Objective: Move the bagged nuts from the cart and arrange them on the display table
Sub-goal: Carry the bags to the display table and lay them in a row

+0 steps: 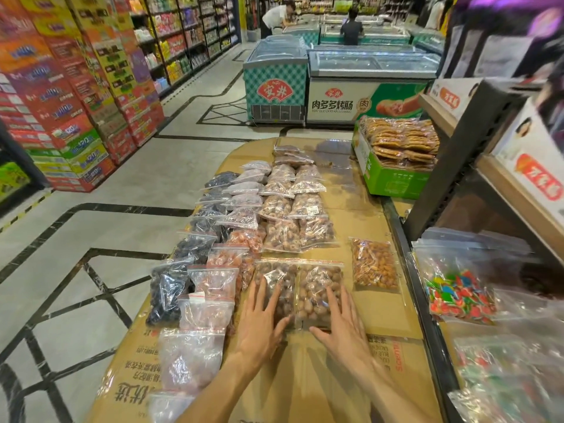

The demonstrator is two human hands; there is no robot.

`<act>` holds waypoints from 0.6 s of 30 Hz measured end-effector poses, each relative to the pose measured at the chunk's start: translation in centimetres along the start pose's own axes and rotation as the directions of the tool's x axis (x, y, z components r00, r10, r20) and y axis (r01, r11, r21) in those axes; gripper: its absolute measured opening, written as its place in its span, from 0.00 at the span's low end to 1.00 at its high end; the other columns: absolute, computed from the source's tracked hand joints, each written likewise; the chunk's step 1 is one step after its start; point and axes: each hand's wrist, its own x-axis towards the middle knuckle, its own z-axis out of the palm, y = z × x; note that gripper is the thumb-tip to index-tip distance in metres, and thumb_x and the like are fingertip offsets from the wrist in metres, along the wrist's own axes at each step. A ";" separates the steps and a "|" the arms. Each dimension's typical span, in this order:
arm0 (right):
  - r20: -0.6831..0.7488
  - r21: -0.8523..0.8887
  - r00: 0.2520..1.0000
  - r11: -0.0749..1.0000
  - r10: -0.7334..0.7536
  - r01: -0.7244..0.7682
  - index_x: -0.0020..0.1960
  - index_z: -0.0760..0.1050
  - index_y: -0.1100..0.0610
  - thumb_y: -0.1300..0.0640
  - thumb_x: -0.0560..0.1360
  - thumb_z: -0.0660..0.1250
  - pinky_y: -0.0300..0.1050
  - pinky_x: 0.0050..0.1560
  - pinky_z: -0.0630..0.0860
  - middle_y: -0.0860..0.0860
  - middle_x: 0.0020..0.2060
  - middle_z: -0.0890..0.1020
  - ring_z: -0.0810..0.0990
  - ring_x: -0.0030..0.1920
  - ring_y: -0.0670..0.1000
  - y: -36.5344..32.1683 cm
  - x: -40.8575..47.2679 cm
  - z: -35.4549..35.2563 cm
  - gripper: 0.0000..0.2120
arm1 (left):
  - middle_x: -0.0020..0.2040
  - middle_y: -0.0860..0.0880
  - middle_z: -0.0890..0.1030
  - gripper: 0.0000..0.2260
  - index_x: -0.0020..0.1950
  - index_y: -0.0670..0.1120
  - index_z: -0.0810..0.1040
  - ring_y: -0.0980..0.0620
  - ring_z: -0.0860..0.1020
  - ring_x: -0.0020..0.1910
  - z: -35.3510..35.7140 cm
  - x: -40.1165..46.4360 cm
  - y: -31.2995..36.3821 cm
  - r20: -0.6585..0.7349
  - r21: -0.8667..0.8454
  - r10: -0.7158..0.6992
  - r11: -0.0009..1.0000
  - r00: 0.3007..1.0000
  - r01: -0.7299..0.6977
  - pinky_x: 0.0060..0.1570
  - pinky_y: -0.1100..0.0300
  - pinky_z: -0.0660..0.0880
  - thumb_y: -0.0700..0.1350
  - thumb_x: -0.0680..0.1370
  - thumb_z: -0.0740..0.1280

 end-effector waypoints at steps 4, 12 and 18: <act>0.027 -0.080 0.999 0.996 -0.043 0.045 0.85 0.33 0.44 0.39 0.77 0.72 0.59 0.84 0.38 0.51 0.83 0.32 0.32 0.83 0.53 0.2 -4.1 -0.6 0.55 | 0.85 0.40 0.41 0.35 0.86 0.52 0.46 0.39 0.36 0.84 -0.3 -3.9 -0.8 0.017 0.079 0.059 0.995 0.998 -0.061 0.83 0.40 0.51 0.70 0.84 0.44; -0.010 -0.341 0.995 0.936 -0.096 0.087 0.87 0.42 0.48 0.30 0.79 0.63 0.56 0.83 0.37 0.53 0.86 0.44 0.38 0.86 0.55 -0.5 -14.6 -1.3 0.48 | 0.86 0.45 0.52 0.47 0.86 0.52 0.56 0.41 0.52 0.85 -1.8 -14.3 0.2 0.065 -0.007 0.137 0.991 0.988 -0.137 0.81 0.40 0.60 0.74 0.76 0.27; 0.010 -0.418 1.000 0.908 -0.020 0.023 0.86 0.49 0.50 0.28 0.78 0.61 0.62 0.83 0.44 0.56 0.85 0.54 0.46 0.86 0.57 -0.3 -25.1 -0.3 0.46 | 0.86 0.46 0.54 0.47 0.86 0.51 0.58 0.41 0.56 0.85 -1.5 -24.1 2.3 0.081 0.000 0.244 0.969 0.966 -0.245 0.81 0.43 0.56 0.72 0.77 0.26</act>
